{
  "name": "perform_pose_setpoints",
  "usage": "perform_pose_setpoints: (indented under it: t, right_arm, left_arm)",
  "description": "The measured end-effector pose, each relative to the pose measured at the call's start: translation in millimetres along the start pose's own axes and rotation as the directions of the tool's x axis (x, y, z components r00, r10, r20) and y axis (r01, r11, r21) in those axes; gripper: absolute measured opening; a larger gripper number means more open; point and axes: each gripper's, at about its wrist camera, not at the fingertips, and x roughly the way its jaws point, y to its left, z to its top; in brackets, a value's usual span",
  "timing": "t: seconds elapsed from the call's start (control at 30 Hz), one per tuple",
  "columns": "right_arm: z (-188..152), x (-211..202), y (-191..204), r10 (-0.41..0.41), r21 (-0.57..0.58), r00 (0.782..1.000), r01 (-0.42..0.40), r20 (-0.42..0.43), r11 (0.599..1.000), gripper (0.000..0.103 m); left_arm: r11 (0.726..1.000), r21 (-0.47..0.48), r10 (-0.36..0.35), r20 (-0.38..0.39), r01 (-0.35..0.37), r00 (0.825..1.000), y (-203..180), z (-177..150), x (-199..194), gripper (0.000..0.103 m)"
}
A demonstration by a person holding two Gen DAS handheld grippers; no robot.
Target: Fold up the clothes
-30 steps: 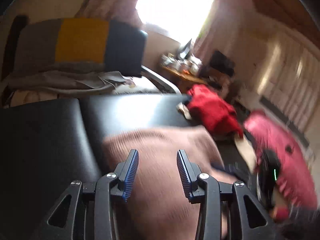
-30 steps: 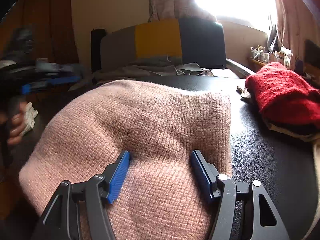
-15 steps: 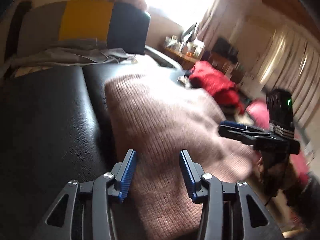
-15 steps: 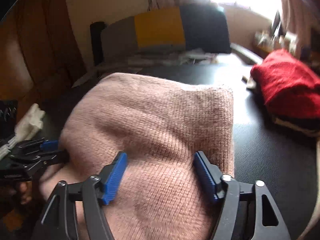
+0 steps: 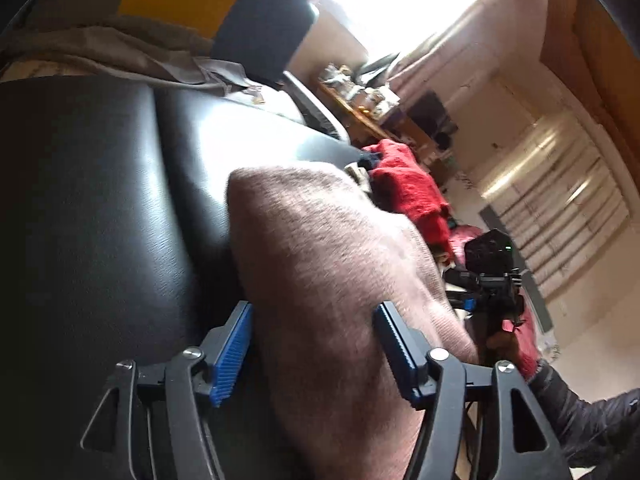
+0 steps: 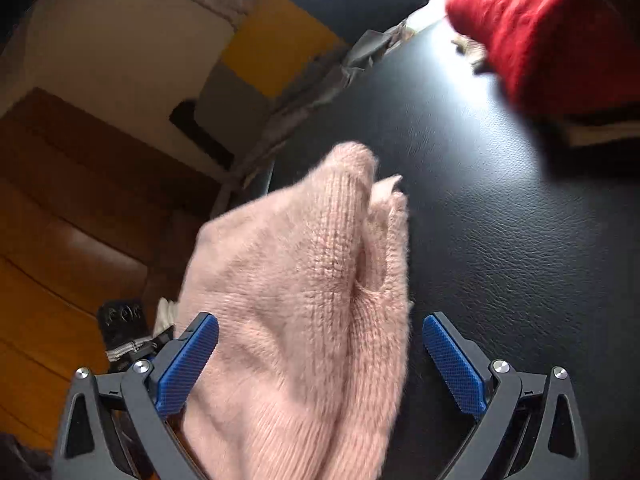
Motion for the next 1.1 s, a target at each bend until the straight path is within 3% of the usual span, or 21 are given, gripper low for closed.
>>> perform_pose_setpoints:
  t: [0.03,0.13,0.27,0.33,0.4,0.47,0.5,0.53,0.63,0.83,0.9,1.0,1.1]
  right_arm:
    - [1,8,3,0.032,-0.011,0.999,-0.032,-0.040,0.999,0.103]
    - [0,16,9,0.000,-0.053,0.998,-0.003,-0.064,0.999,0.103]
    - [-12,22,21,-0.032,-0.206,0.996,0.015,-0.082,0.978,0.103]
    - [-12,23,22,-0.034,-0.202,0.996,0.017,-0.084,0.979,0.103]
    - [-9,24,22,-0.036,-0.167,0.995,0.020,-0.092,0.986,0.103]
    - [-7,26,23,-0.047,-0.126,0.994,0.035,-0.096,0.991,0.103]
    - [-8,28,25,-0.059,-0.128,0.993,0.046,-0.100,0.991,0.090]
    - [-10,30,28,-0.072,-0.131,0.992,0.058,-0.104,0.990,0.055]
    - [-21,35,33,-0.046,-0.100,0.993,0.035,-0.108,0.994,0.050]
    - [-46,61,84,0.086,-0.128,0.985,-0.106,-0.151,0.986,0.047]
    - [-53,84,114,0.143,-0.155,0.970,-0.175,-0.197,0.972,0.047]
    - [-62,129,166,0.210,-0.204,0.937,-0.272,-0.280,0.940,0.047]
    - [-65,180,220,0.267,-0.239,0.895,-0.364,-0.357,0.900,0.047]
  left_arm:
    - [1.000,-0.002,-0.015,0.000,0.015,1.000,0,1,4,0.070]
    - [0.999,0.019,-0.042,-0.003,0.042,0.999,-1,1,13,0.079]
    - [0.997,-0.024,-0.079,-0.011,0.078,0.997,8,-1,25,0.094]
    - [0.998,-0.020,-0.062,-0.018,0.062,0.998,6,-4,35,0.098]
    - [0.999,0.052,0.000,-0.078,0.004,0.997,-9,-5,51,0.099]
    - [0.997,0.067,0.033,-0.075,-0.028,0.997,-16,-6,56,0.083]
    - [0.999,0.045,0.026,-0.067,-0.023,0.997,-16,-7,55,0.081]
    - [0.999,0.027,0.027,-0.053,-0.026,0.998,-16,-8,52,0.075]
    - [1.000,-0.002,0.017,0.006,-0.017,1.000,-16,-17,28,0.065]
    - [0.997,-0.058,0.051,0.138,-0.043,0.989,-11,-54,-54,0.064]
    - [0.992,-0.084,0.105,0.202,-0.089,0.974,-7,-66,-93,0.064]
    - [0.979,-0.126,0.191,0.295,-0.160,0.936,-1,-84,-152,0.063]
    - [0.955,-0.185,0.288,0.406,-0.230,0.867,7,-99,-220,0.063]
